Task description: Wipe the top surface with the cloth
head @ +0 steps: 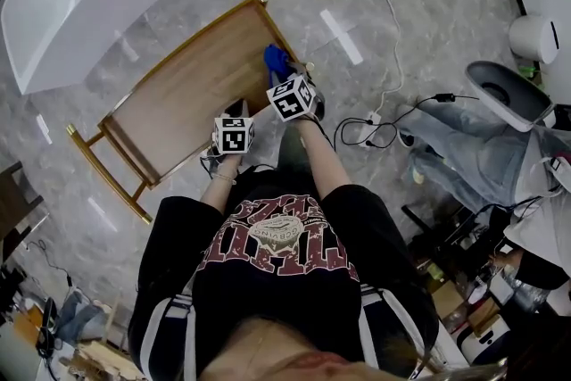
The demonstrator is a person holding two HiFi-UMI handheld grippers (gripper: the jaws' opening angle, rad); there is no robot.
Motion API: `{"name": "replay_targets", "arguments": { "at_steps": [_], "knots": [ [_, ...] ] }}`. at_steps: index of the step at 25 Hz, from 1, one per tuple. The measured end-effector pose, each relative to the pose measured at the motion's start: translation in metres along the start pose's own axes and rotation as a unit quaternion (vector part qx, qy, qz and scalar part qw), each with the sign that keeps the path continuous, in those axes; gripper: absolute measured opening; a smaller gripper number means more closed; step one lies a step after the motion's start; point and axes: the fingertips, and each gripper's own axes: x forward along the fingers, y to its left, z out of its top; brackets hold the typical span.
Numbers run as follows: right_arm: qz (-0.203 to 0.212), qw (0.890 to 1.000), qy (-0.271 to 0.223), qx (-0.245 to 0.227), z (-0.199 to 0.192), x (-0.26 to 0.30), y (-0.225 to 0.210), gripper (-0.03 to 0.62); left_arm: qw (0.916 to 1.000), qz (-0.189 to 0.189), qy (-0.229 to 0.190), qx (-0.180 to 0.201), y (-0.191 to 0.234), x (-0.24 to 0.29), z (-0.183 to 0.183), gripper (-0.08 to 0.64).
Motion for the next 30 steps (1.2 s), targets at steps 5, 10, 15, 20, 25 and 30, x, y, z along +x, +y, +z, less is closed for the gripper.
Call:
{"name": "replay_targets", "arguments": {
  "at_steps": [5, 10, 15, 20, 25, 30],
  "knots": [
    [-0.010, 1.000, 0.006, 0.003, -0.004, -0.004, -0.011, 0.089, 1.0000, -0.002, -0.004, -0.002, -0.003, -0.001, 0.002, 0.048],
    [-0.011, 1.000, 0.008, -0.018, -0.003, -0.005, -0.011, 0.089, 1.0000, -0.003, 0.001, -0.008, -0.003, 0.000, 0.001, 0.048],
    [-0.012, 1.000, 0.011, -0.017, -0.002, -0.007, -0.009, 0.089, 0.9999, -0.003, -0.001, -0.010, -0.003, -0.004, 0.001, 0.048],
    [-0.011, 1.000, 0.014, 0.007, -0.007, -0.012, -0.012, 0.089, 0.9994, -0.014, -0.004, -0.032, -0.008, -0.006, 0.001, 0.048],
    [-0.016, 0.999, 0.013, 0.037, -0.004, -0.012, -0.016, 0.089, 0.9981, 0.000, -0.041, -0.046, 0.011, -0.025, 0.020, 0.048],
    [-0.027, 0.998, 0.022, 0.050, 0.000, -0.012, -0.012, 0.089, 0.9953, 0.026, -0.063, -0.068, 0.041, -0.047, 0.023, 0.048]
  ]
}}
